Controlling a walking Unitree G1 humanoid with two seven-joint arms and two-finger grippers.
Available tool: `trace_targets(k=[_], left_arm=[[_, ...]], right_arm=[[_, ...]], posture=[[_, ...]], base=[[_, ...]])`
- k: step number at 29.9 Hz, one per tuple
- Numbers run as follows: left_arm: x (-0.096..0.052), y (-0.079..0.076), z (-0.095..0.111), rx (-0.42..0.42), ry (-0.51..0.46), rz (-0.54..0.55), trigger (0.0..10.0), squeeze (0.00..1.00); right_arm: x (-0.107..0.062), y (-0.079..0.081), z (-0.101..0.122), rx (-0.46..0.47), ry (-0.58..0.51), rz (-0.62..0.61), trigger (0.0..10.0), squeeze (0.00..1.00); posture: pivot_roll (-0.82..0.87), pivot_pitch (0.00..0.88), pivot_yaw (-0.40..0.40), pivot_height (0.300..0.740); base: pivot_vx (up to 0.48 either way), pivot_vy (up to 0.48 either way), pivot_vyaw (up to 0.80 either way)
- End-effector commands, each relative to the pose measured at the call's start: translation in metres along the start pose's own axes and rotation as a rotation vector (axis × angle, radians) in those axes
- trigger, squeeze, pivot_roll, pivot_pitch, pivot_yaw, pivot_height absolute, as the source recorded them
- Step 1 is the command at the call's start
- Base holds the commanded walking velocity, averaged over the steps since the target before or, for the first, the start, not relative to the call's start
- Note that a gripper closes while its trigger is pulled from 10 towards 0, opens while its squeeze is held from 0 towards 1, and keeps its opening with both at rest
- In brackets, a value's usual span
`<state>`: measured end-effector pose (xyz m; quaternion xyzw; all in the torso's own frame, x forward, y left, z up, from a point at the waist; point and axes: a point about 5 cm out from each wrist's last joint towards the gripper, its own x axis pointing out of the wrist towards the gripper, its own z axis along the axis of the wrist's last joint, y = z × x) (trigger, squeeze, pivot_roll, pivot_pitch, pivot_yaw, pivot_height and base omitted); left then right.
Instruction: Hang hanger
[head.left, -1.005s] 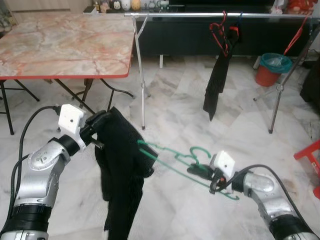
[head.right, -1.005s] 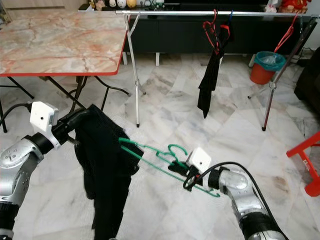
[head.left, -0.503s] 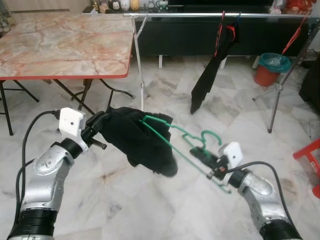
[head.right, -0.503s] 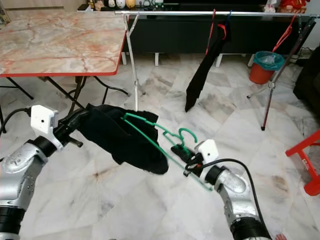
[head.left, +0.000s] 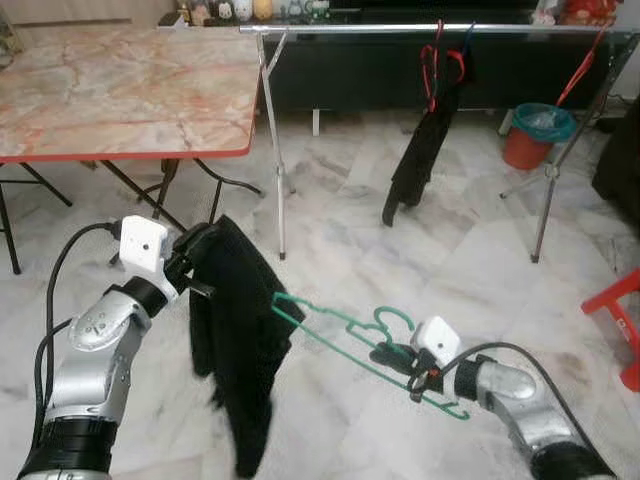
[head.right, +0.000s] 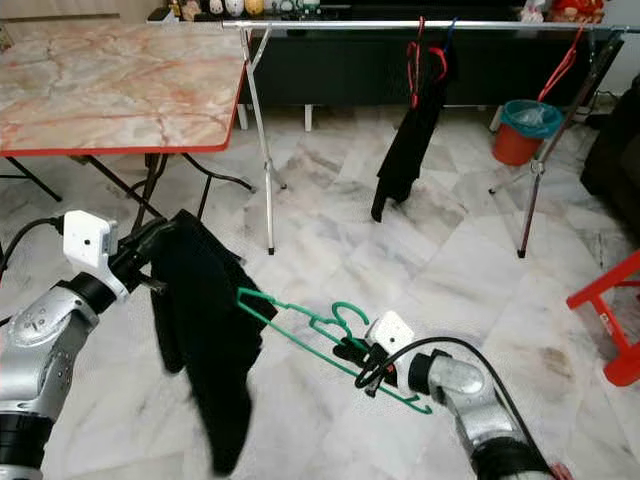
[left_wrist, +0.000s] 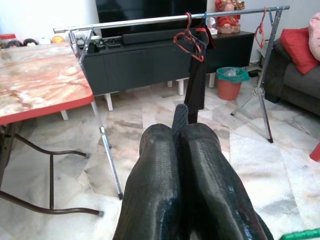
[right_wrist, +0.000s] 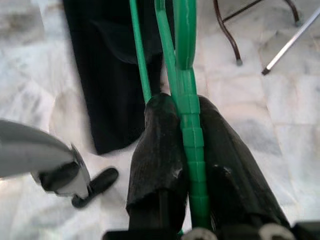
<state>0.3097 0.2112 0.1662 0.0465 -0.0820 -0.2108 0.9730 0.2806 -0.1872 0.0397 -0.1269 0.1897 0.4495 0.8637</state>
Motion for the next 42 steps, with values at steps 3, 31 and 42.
trace_targets(k=[3,31,42], left_arm=[[0.0,0.003,0.014,0.03,-0.049,0.001,0.0,0.0],[0.002,-0.012,0.0,0.068,-0.001,-0.053,0.0,0.0],[-0.005,-0.004,-0.006,0.039,-0.025,0.139,0.0,0.0]], right_arm=[[-0.012,-0.006,-0.014,0.003,0.133,0.009,0.0,0.0],[-0.059,-0.053,-0.017,-0.461,0.787,0.072,0.0,0.0],[-0.027,-0.056,0.045,-0.092,-0.181,-0.522,10.0,0.0]], posture=[[0.1,0.067,0.006,0.74],[0.08,0.067,-0.001,0.74],[0.08,0.07,-0.007,0.74]], base=[[0.0,0.0,0.0],[0.0,0.0,0.0],[0.0,0.0,0.0]])
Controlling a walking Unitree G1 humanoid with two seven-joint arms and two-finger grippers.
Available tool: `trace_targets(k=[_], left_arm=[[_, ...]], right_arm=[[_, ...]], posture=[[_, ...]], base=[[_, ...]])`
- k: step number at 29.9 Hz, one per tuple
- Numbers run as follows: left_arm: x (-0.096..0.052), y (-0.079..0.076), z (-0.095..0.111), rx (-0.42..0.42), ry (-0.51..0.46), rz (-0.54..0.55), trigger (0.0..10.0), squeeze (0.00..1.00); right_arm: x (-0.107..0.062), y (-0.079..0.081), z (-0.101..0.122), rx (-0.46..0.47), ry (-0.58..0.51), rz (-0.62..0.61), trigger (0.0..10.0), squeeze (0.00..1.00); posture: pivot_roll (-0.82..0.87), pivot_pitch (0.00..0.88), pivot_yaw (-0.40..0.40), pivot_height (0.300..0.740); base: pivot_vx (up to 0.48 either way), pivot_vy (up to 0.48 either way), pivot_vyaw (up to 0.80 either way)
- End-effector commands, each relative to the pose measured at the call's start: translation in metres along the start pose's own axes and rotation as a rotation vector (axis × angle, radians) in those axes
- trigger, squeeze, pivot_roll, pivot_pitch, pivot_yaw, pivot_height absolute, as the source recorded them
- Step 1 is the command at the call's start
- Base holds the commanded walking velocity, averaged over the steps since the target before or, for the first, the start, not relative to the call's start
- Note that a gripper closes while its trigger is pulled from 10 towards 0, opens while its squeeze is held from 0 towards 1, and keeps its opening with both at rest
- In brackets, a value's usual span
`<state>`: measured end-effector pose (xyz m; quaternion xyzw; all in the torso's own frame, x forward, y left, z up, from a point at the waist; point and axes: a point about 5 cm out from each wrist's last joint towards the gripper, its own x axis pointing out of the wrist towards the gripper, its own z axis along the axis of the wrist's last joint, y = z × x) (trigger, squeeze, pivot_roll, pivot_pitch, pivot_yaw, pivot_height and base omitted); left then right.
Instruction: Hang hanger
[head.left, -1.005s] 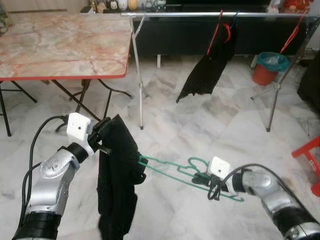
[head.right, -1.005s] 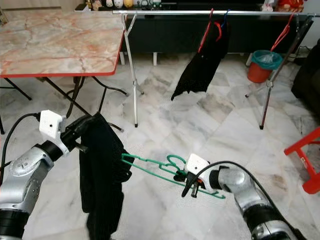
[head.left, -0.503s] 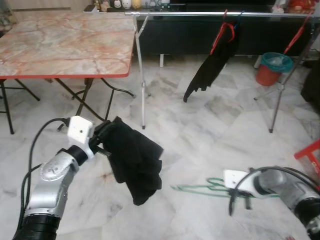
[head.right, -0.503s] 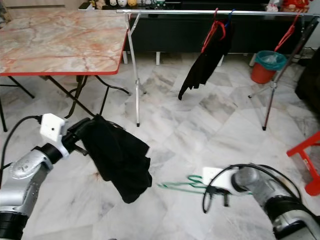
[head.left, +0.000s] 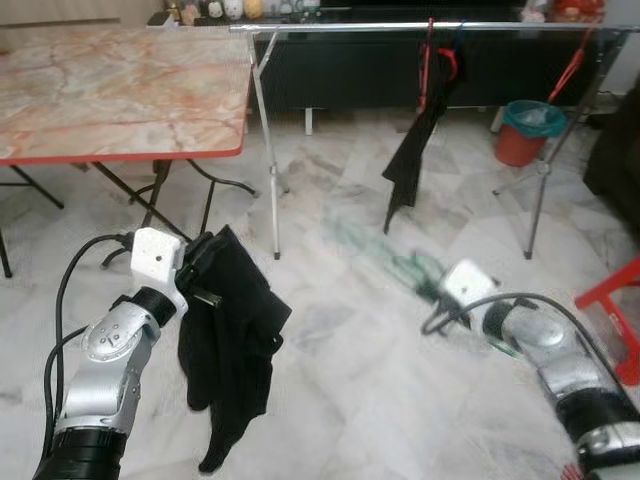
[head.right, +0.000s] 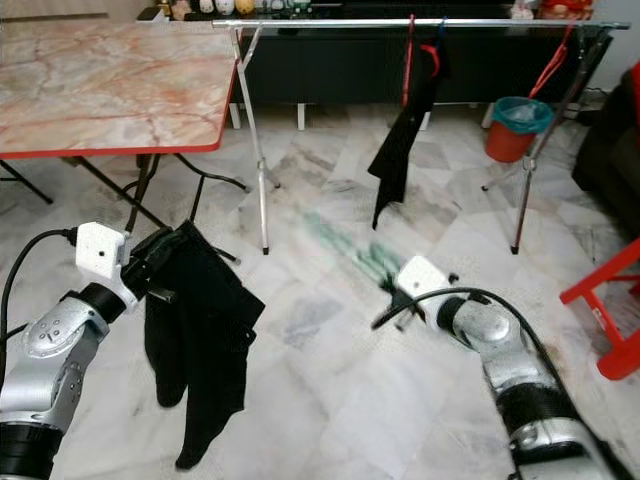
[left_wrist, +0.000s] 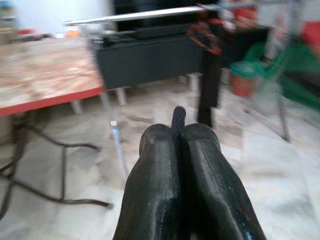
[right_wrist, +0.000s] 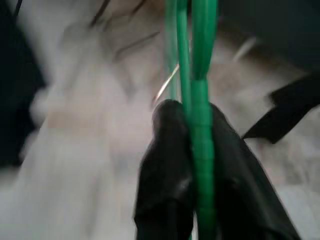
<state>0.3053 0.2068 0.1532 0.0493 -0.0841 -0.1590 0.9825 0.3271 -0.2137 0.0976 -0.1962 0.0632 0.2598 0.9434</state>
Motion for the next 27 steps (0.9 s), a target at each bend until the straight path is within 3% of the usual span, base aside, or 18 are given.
trace_targets(k=[1,2,3,4,6,10,13,16,27], left_arm=[[-0.001,0.003,0.005,0.013,-0.035,0.051,1.2,0.0],[-0.001,0.003,0.005,0.005,-0.04,0.065,1.8,0.0],[-0.001,0.003,0.004,0.001,-0.041,0.09,7.2,0.0],[-0.001,0.003,0.003,-0.012,-0.042,0.113,10.0,0.0],[-0.001,0.001,0.0,-0.03,-0.036,0.157,10.0,0.0],[-0.004,0.0,-0.006,-0.064,-0.045,0.25,10.0,0.0],[-0.005,-0.001,-0.011,-0.119,-0.058,0.318,10.0,0.0],[-0.003,-0.005,-0.012,-0.109,-0.055,0.348,10.0,0.0],[0.003,-0.011,-0.015,-0.212,-0.064,0.358,10.0,0.0]], right_arm=[[-0.007,0.0,-0.008,0.102,-0.039,-0.101,10.0,0.0],[-0.008,0.002,-0.01,0.145,-0.048,-0.134,10.0,0.0],[-0.008,0.004,-0.013,0.191,-0.064,-0.179,10.0,0.0],[-0.01,0.007,-0.017,0.247,-0.085,-0.234,10.0,0.0],[-0.012,0.014,-0.025,0.373,-0.118,-0.369,10.0,0.0],[-0.014,0.027,-0.034,0.515,-0.152,-0.466,10.0,0.0],[-0.012,0.04,-0.036,0.526,-0.156,-0.47,10.0,0.0],[-0.009,0.046,-0.037,0.547,-0.142,-0.477,10.0,0.0],[-0.004,0.048,-0.032,0.592,-0.183,-0.512,10.0,0.0]], posture=[[0.08,0.07,-0.007,0.74],[0.08,0.07,-0.004,0.74],[0.08,0.07,-0.004,0.74],[0.08,0.07,-0.004,0.74],[0.08,0.069,0.0,0.74],[0.08,0.065,0.0,0.74],[0.08,0.062,-0.006,0.74],[0.09,0.06,-0.011,0.74],[0.09,0.037,-0.013,0.74]], base=[[0.0,0.0,0.0],[0.0,0.0,0.0],[0.0,0.0,0.0],[0.0,0.0,0.0],[0.0,0.0,0.0],[0.0,0.0,0.0],[0.0,0.0,0.0],[0.0,0.0,0.0],[0.0,0.0,0.0]])
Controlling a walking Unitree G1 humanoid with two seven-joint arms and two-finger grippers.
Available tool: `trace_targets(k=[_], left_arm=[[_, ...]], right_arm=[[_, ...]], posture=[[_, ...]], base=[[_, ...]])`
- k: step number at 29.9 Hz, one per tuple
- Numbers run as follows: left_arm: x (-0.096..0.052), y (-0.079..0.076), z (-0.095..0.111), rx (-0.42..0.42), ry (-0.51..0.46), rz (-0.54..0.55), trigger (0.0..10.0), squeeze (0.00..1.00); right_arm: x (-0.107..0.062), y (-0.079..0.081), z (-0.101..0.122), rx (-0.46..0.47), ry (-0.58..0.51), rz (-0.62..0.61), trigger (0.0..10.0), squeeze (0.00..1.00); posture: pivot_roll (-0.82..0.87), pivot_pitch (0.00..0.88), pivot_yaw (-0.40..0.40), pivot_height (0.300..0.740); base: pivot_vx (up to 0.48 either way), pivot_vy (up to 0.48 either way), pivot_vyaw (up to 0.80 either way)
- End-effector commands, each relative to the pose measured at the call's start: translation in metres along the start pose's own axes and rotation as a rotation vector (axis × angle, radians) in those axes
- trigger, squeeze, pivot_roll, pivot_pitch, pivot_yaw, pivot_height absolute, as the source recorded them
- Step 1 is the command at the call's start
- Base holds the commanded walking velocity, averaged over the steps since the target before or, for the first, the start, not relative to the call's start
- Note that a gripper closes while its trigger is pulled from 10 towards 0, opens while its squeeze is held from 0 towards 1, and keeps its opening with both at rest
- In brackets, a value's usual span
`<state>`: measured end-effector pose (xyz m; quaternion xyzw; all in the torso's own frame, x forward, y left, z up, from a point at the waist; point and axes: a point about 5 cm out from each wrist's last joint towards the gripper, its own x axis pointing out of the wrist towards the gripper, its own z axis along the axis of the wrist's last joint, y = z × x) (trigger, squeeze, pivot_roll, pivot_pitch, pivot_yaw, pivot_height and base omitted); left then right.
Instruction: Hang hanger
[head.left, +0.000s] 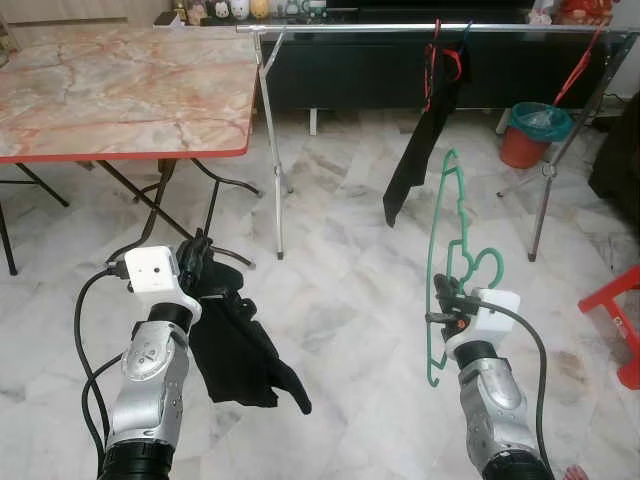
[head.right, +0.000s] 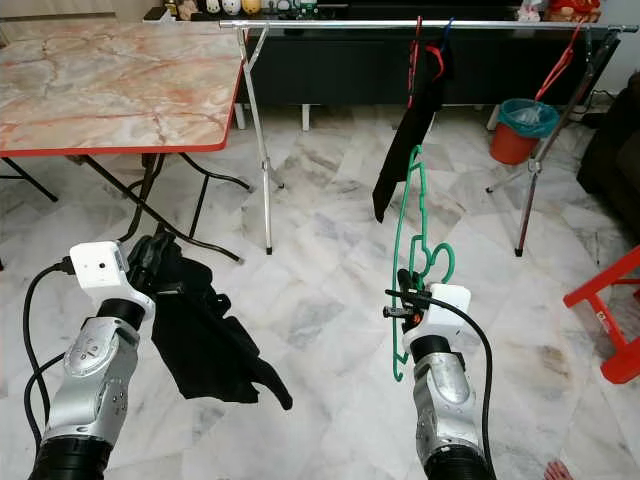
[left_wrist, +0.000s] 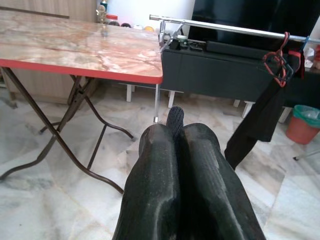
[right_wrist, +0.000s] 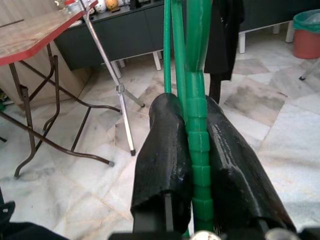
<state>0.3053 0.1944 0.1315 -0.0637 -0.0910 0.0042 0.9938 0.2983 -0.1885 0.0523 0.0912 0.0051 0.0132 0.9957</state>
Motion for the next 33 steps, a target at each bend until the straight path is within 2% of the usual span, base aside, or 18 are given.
trace_targets(k=[1,7,12,26,33], left_arm=[[0.005,0.002,0.006,-0.028,-0.033,0.013,10.0,0.0],[0.008,0.001,0.008,-0.003,-0.035,0.0,10.0,0.0],[0.009,0.001,0.008,-0.011,-0.038,-0.011,10.0,0.0],[0.013,0.005,0.014,0.002,-0.056,-0.021,10.0,0.0],[0.014,0.006,0.017,0.005,-0.065,-0.017,10.0,0.0]], right_arm=[[0.0,-0.002,0.002,0.016,-0.019,-0.021,10.0,0.0],[-0.001,-0.002,0.001,0.018,-0.024,-0.03,10.0,0.0],[0.0,0.004,0.0,0.014,-0.023,-0.011,10.0,0.0],[0.002,0.007,0.0,0.028,-0.028,-0.015,10.0,0.0],[0.003,0.008,0.001,0.013,-0.03,-0.007,10.0,0.0]], posture=[[0.08,0.028,-0.011,0.74],[0.08,0.014,-0.008,0.74],[0.08,0.0,-0.006,0.74],[0.09,0.0,0.002,0.74],[0.08,0.029,0.001,0.74]], base=[[0.0,0.405,0.0],[0.0,0.421,0.0],[0.0,0.416,0.0],[0.0,0.417,0.0],[0.0,0.415,0.0]])
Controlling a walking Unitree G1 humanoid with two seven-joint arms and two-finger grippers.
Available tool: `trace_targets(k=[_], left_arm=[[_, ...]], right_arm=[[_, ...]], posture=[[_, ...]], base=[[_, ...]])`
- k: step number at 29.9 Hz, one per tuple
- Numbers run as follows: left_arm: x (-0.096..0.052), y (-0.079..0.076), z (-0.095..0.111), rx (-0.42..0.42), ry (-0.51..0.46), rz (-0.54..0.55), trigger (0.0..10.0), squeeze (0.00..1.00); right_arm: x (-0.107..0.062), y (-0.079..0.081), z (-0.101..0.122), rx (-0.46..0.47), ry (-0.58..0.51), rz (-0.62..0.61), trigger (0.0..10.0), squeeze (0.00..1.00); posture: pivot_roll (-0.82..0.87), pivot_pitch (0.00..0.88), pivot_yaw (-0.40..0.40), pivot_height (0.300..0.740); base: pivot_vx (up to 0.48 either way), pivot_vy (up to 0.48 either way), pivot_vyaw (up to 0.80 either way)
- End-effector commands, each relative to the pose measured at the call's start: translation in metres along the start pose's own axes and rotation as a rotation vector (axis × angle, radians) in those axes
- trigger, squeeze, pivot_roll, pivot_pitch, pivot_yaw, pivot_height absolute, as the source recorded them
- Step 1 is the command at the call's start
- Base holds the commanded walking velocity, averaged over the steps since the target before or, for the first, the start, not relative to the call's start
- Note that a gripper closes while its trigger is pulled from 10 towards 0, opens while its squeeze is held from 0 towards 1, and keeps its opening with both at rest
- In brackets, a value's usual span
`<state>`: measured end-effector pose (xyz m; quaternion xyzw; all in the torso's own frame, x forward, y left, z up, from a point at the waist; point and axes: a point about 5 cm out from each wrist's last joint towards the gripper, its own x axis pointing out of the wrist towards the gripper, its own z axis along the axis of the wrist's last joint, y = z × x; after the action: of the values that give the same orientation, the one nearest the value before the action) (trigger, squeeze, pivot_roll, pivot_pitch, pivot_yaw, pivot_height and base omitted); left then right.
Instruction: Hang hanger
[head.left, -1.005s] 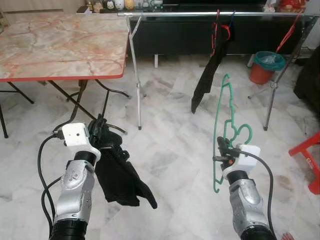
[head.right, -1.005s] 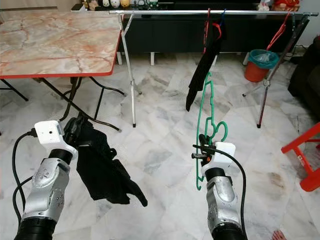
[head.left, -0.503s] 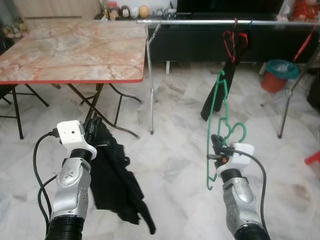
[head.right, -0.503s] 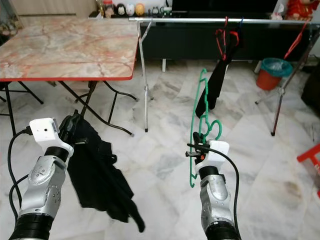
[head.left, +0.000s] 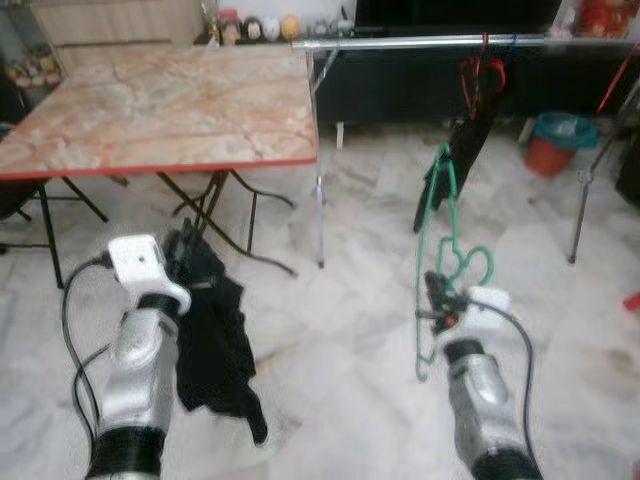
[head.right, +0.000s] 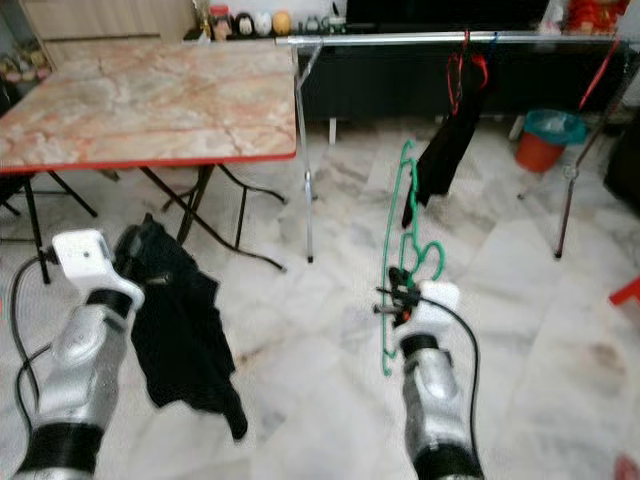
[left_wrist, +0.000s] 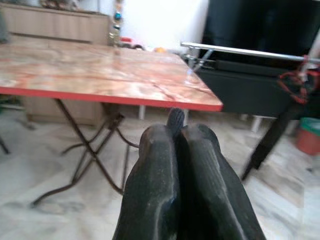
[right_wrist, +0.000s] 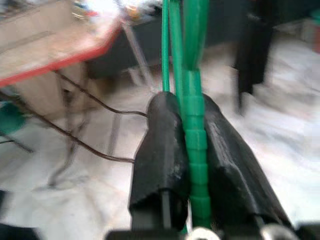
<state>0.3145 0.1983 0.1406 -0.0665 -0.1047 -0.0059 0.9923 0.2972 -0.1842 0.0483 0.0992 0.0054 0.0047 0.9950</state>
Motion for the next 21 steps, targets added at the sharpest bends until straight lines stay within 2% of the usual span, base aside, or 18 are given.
trace_targets(k=[1,7,14,21], left_arm=[[0.0037,0.0031,0.0095,0.013,-0.04,0.006,10.0,0.0],[0.0036,0.0029,0.0097,0.008,-0.044,0.011,10.0,0.0],[0.0037,0.0016,0.0093,0.007,-0.045,0.012,10.0,0.0],[0.0032,-0.0011,0.0092,0.023,-0.044,0.016,10.0,0.0]], right_arm=[[0.0038,0.0045,0.0055,-0.004,-0.029,0.012,10.0,0.0],[0.0042,0.008,0.0046,-0.02,-0.025,0.027,10.0,0.0],[0.0039,0.0042,0.0032,-0.027,-0.011,0.014,10.0,0.0],[0.0043,0.0023,0.0018,-0.027,0.0,-0.006,10.0,0.0]], posture=[[0.08,0.033,-0.001,0.74],[0.08,0.049,-0.003,0.74],[0.07,0.059,-0.001,0.74],[0.08,0.066,0.0,0.74]], base=[[0.0,0.409,0.0],[0.0,0.409,0.0],[0.0,0.386,0.0],[0.0,0.036,0.0]])
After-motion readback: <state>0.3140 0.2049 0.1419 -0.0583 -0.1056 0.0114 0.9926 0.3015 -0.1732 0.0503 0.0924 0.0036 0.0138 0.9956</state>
